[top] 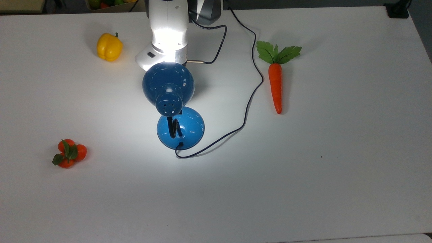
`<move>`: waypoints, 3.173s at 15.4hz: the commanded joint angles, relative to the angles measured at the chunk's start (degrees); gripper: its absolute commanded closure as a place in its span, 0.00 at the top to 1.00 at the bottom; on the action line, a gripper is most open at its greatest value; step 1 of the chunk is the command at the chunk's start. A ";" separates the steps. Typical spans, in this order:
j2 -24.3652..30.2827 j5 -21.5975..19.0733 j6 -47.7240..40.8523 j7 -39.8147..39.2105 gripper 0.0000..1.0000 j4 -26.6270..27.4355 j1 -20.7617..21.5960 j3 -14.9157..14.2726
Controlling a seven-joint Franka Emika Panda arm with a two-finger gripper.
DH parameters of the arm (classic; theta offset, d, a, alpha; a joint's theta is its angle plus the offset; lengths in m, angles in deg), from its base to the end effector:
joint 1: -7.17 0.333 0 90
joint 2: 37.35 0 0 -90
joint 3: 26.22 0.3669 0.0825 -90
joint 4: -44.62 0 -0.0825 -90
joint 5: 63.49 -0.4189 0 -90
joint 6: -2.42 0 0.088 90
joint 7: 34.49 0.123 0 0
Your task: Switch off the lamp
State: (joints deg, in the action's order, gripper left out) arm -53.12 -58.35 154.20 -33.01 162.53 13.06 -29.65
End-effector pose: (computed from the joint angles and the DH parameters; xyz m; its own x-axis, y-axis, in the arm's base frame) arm 0.6601 0.0318 0.3447 0.9456 0.1010 0.3092 0.0823 -0.9939 0.0730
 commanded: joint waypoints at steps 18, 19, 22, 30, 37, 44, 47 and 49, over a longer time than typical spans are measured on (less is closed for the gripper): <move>-1.19 -0.57 2.81 -1.48 0.00 -0.40 0.44 1.06; -1.19 -0.57 2.81 -1.40 0.00 -0.31 0.44 1.14; -1.28 -0.57 2.55 -1.39 0.00 -0.04 0.52 1.15; -1.28 -0.48 -1.74 -0.69 0.00 0.48 0.61 1.06; 3.81 -0.48 -15.44 2.99 0.00 -1.09 0.79 1.41; 10.23 -0.48 -39.16 6.24 0.00 -11.45 0.88 2.28; 11.02 -0.65 -47.87 5.90 0.00 -18.30 0.88 2.99; 12.08 -0.92 -51.75 5.37 0.00 -21.82 0.88 3.08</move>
State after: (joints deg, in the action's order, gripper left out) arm -41.84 -58.35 108.84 -28.33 146.24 13.53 -26.77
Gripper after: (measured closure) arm 0.991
